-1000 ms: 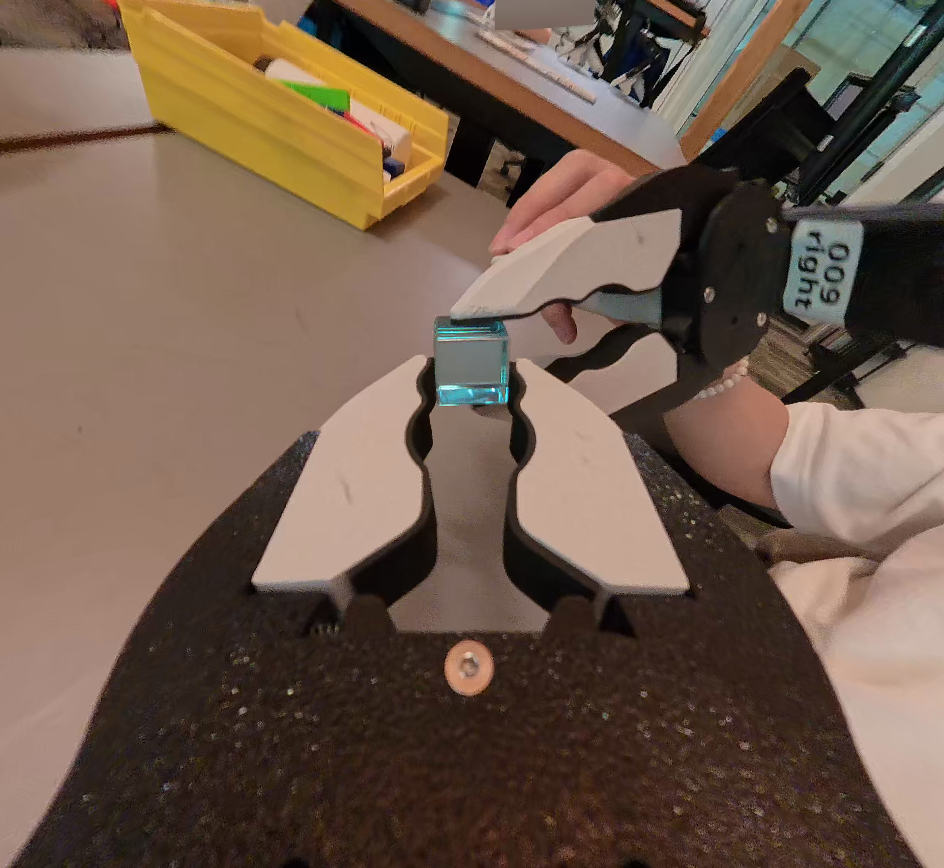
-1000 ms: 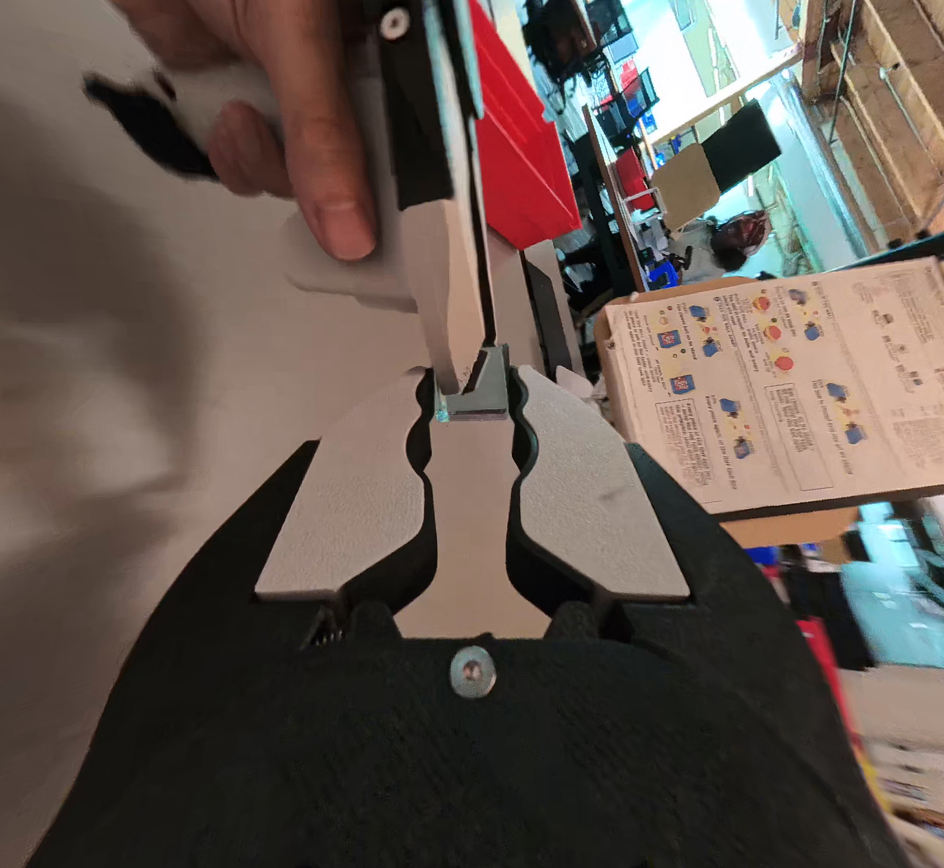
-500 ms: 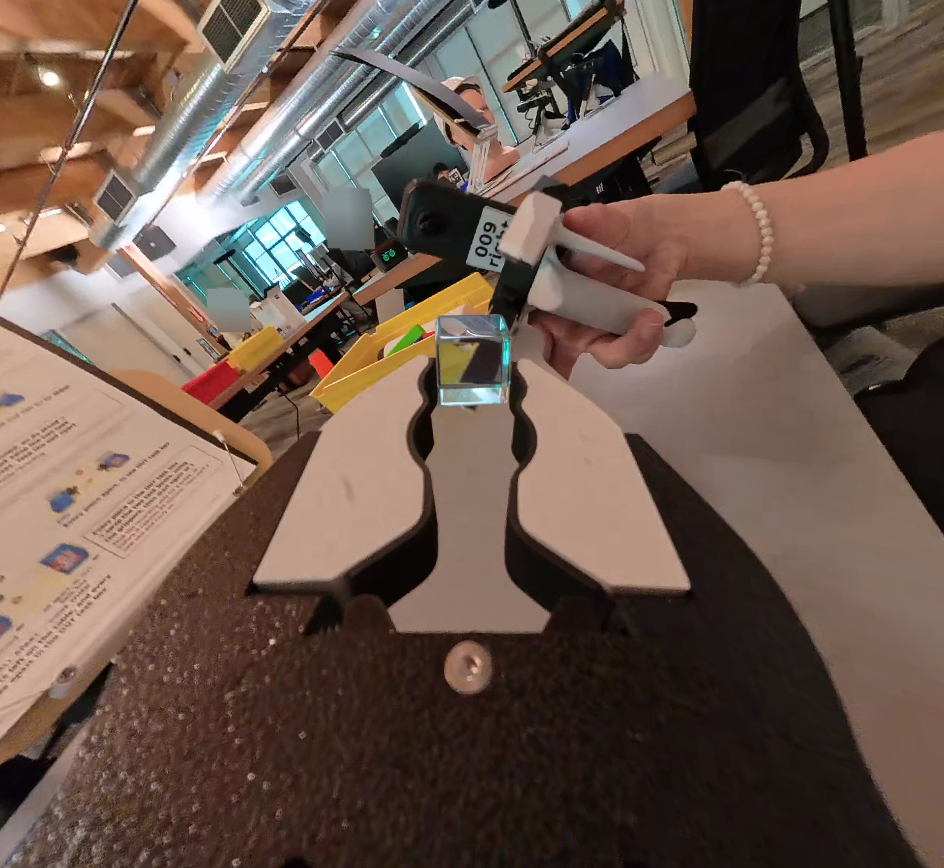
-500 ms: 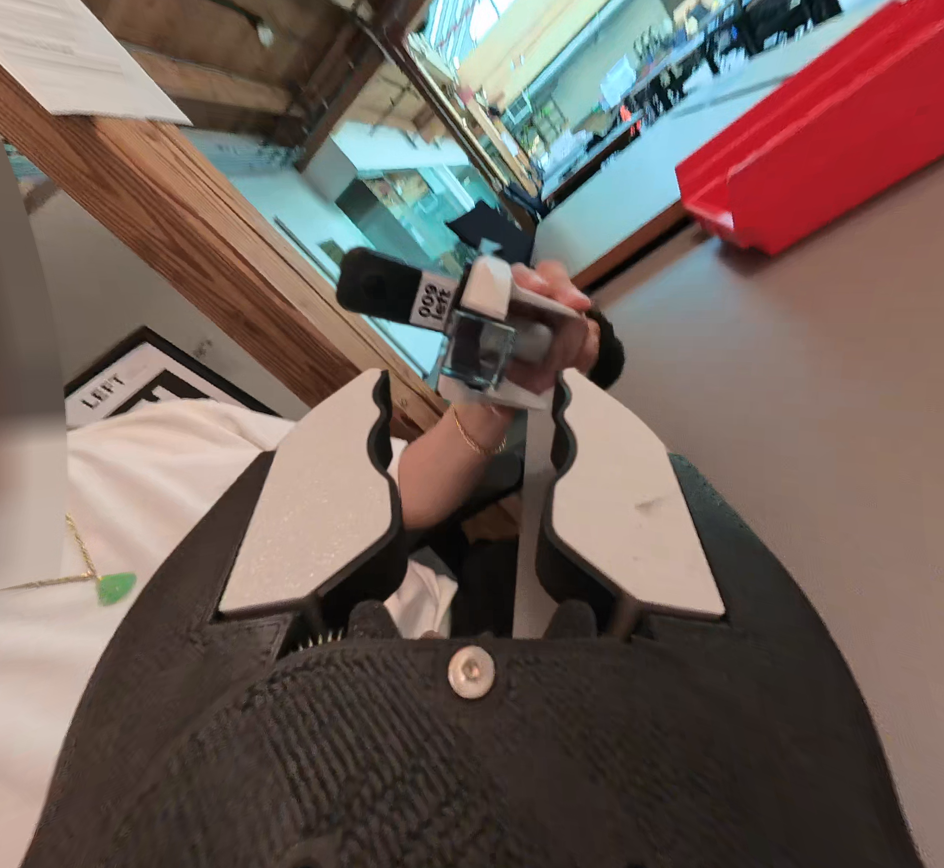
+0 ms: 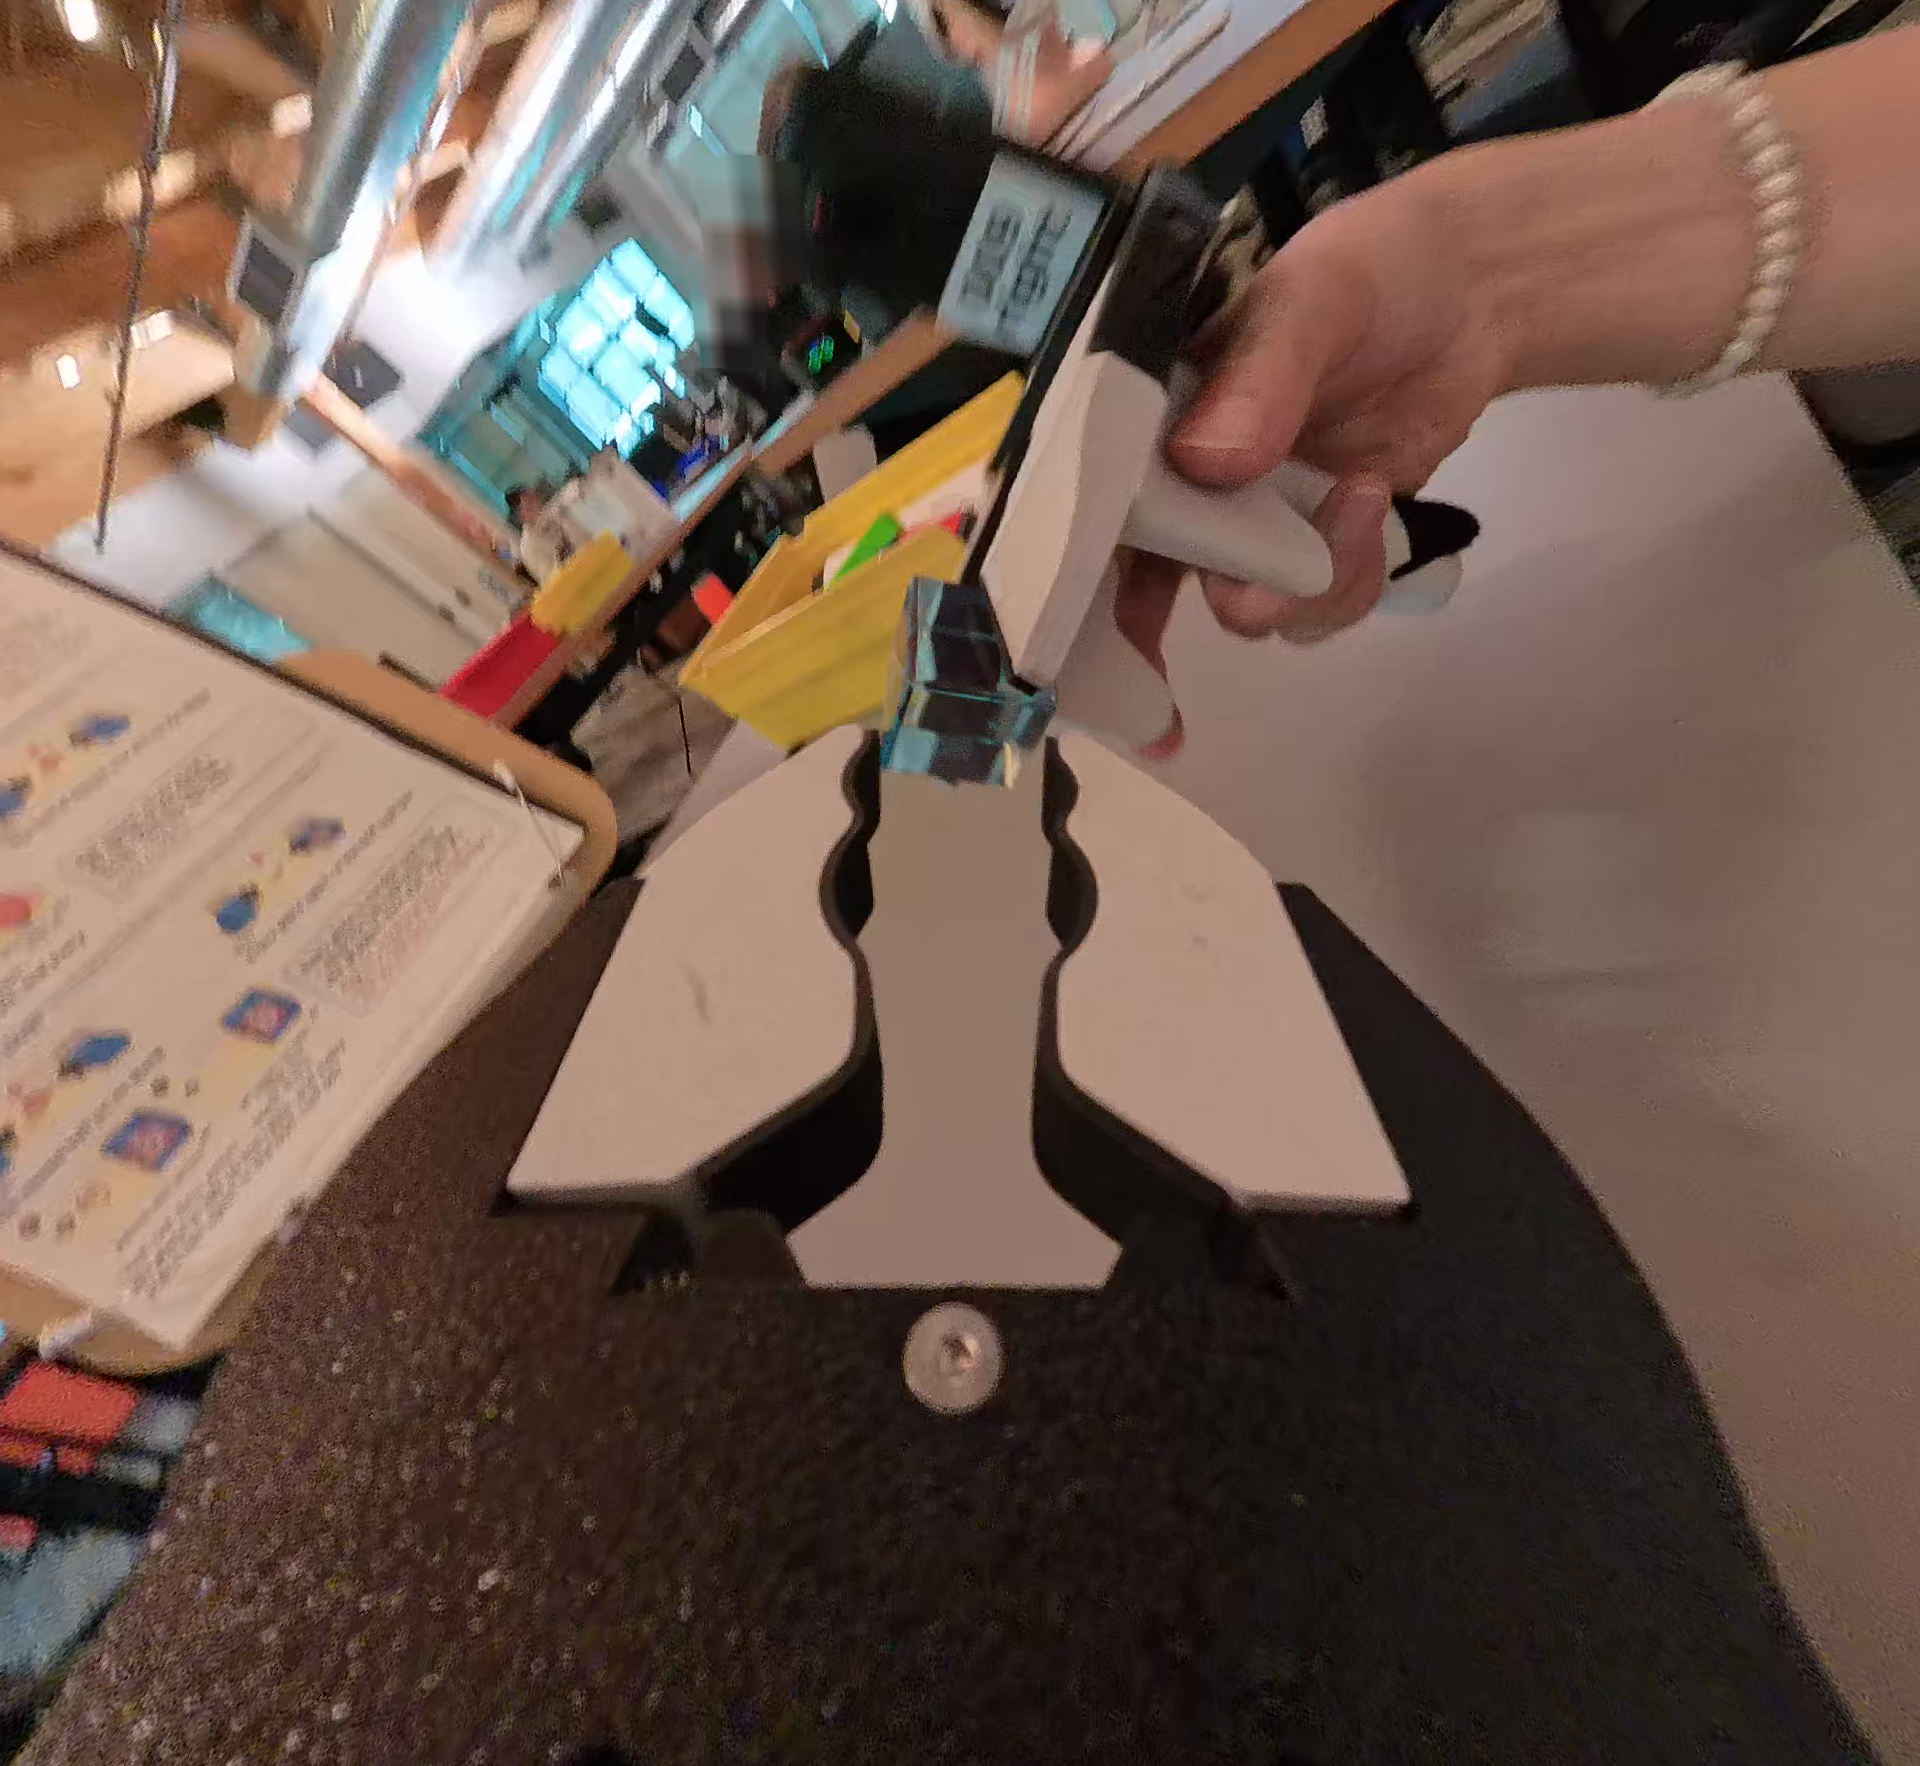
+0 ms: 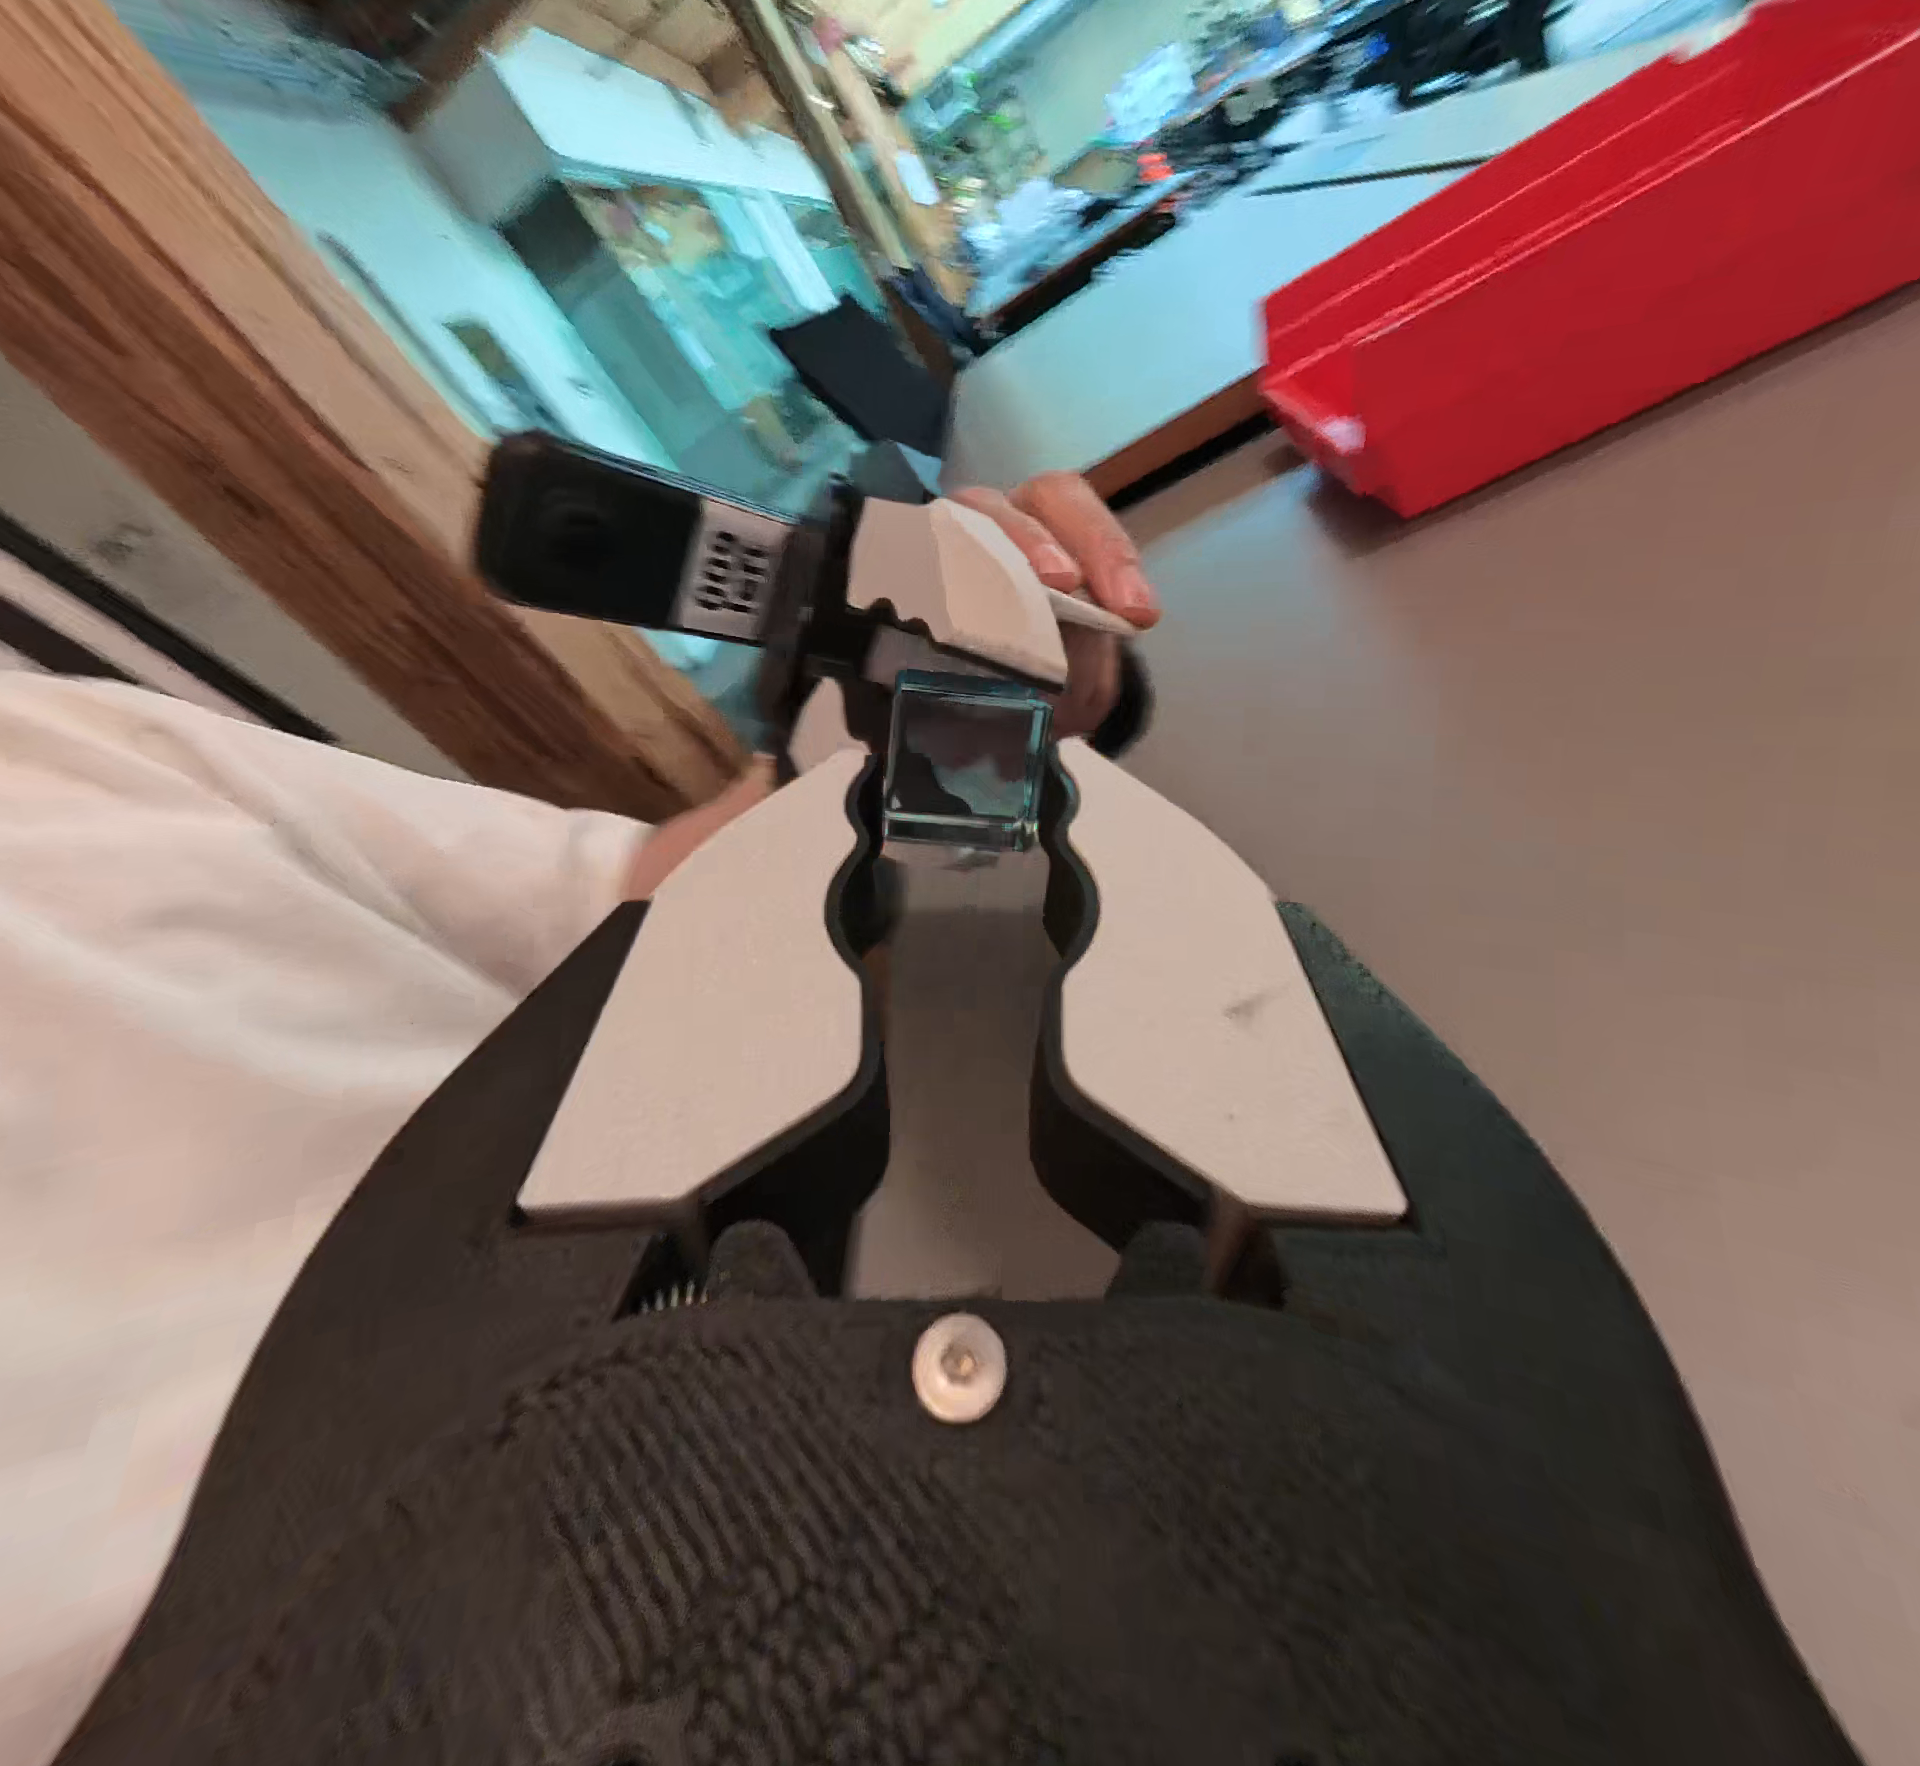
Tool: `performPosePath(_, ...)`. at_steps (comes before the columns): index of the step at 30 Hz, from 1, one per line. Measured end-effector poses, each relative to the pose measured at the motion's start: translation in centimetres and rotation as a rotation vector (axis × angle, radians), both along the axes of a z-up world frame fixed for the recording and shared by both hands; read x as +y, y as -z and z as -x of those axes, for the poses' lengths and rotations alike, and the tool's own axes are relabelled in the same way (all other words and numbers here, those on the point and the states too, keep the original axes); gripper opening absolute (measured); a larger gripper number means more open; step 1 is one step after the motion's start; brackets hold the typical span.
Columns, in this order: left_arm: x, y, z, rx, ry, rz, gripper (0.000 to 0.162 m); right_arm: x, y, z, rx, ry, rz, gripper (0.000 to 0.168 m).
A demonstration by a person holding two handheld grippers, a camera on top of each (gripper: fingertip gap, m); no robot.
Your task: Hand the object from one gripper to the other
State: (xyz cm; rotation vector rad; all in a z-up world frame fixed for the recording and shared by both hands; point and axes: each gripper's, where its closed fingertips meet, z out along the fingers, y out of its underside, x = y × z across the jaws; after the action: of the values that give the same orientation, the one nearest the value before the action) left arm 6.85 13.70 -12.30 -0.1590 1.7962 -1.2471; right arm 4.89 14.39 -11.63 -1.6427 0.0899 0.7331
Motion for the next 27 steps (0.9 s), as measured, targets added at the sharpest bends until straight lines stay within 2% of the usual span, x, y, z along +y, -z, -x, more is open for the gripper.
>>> performPosePath(1,0.4,0.4,-0.3,0.044,-0.033,-0.001,0.037,0.1,0.3,-1.0,-0.114,0.082,0.022,0.029)
performPosePath(2,0.8,0.7,-0.6,0.102,-0.058,0.012,0.048,0.1,0.6,-2.4,-0.241,0.189,0.050,0.029)
performPosePath(4,1.4,0.8,-1.0,0.242,-0.092,0.108,0.059,-0.4,0.3,-4.5,-0.461,0.347,0.086,0.029)
performPosePath(7,1.5,-0.5,-1.3,0.450,-0.139,0.348,0.058,-1.1,-0.4,-6.4,-0.798,0.522,0.115,0.029)
performPosePath(10,1.0,-0.8,-1.3,0.638,-0.186,0.517,0.052,-0.9,0.4,-6.7,-1.127,0.563,0.192,0.029)
performPosePath(14,0.3,0.3,-1.0,0.789,-0.193,0.562,0.052,-0.1,1.2,-5.5,-1.460,0.538,0.217,0.029)
performPosePath(18,0.3,1.1,-1.2,0.855,-0.186,0.597,0.049,0.5,1.7,-4.6,-1.568,0.501,0.239,0.029)
performPosePath(20,0.2,1.1,-1.1,0.874,-0.158,0.621,0.041,0.5,1.7,-4.6,-1.596,0.499,0.250,0.029)
performPosePath(27,0.3,1.7,-1.3,0.910,-0.122,0.651,0.034,0.7,2.0,-4.3,-1.598,0.474,0.263,0.029)
